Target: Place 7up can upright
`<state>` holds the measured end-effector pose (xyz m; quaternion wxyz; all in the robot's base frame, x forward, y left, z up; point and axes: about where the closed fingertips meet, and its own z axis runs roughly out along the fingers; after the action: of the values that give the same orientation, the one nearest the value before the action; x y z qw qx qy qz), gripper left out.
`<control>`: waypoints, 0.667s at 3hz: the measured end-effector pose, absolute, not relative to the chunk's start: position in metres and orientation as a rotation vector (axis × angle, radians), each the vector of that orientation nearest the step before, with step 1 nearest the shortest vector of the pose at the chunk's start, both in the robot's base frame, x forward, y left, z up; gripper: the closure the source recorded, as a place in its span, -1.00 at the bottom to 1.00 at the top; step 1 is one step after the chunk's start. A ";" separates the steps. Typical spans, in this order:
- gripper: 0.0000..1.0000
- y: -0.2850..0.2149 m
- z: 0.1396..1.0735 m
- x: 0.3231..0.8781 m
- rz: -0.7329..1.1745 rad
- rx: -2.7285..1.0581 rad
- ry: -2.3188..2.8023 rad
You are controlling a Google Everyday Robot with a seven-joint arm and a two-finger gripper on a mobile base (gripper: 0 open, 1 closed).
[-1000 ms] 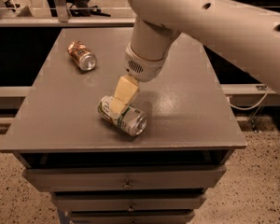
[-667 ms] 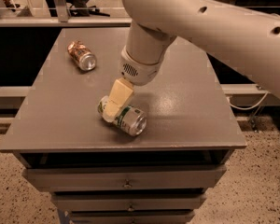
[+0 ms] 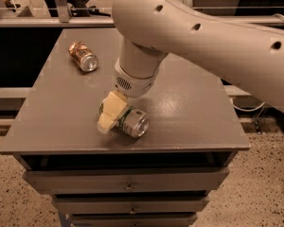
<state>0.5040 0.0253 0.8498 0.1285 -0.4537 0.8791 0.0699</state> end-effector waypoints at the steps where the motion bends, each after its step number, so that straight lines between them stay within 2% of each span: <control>1: -0.65 0.028 0.843 0.503 0.185 -1.289 2.556; 2: -0.17 0.028 0.837 0.505 0.186 -1.244 2.572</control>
Offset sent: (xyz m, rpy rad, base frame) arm 0.0050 0.0024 -0.0210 0.0132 -0.0133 -0.0965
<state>0.5048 0.0279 0.8372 0.1387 -0.4301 0.8897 0.0642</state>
